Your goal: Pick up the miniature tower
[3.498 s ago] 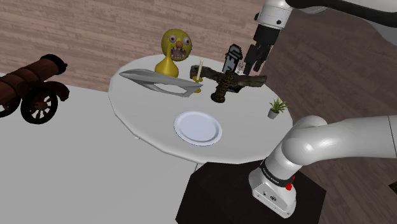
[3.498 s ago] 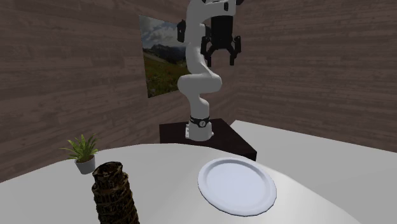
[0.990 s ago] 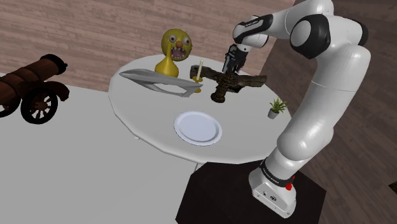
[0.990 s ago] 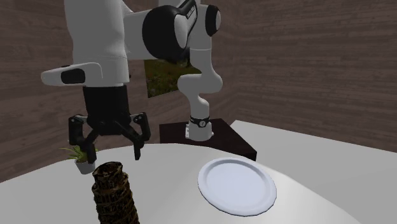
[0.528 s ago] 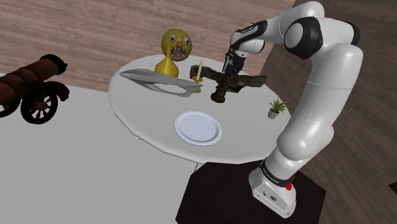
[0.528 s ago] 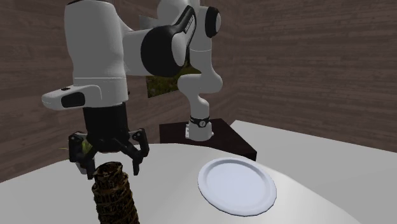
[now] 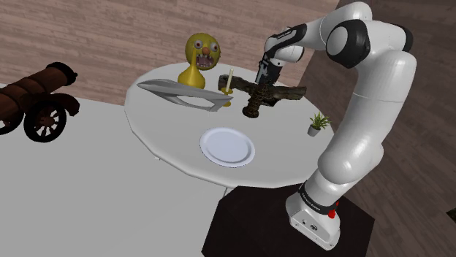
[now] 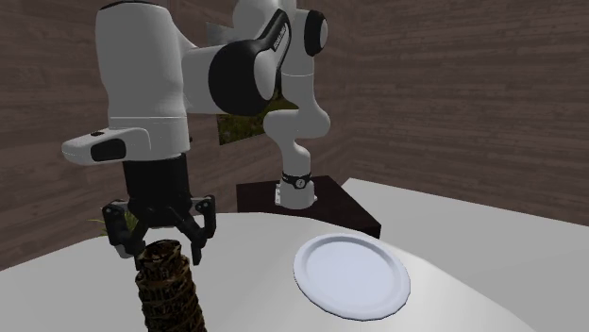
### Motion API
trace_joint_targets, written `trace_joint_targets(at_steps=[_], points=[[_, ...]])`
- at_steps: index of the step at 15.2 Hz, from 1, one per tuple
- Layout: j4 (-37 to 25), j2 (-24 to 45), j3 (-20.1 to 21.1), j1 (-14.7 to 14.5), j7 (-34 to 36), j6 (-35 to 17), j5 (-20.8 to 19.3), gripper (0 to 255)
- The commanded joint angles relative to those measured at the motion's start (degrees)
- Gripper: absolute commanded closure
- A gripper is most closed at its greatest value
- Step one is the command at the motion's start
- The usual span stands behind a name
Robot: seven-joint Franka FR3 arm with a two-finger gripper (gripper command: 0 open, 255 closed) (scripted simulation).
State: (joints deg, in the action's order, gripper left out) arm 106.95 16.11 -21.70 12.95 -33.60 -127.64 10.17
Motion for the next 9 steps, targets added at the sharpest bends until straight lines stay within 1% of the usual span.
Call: trace_joint_targets(at_steps=[1,3,9], points=[[0.09,0.10,0.01,0.01,-0.02,-0.03,0.00,255],[0.16,0.04,0.01,-0.04,0.04,-0.05,-0.03,255],[-2.17,-1.82,-0.37,-0.28,0.91,3.96,-1.19,255]])
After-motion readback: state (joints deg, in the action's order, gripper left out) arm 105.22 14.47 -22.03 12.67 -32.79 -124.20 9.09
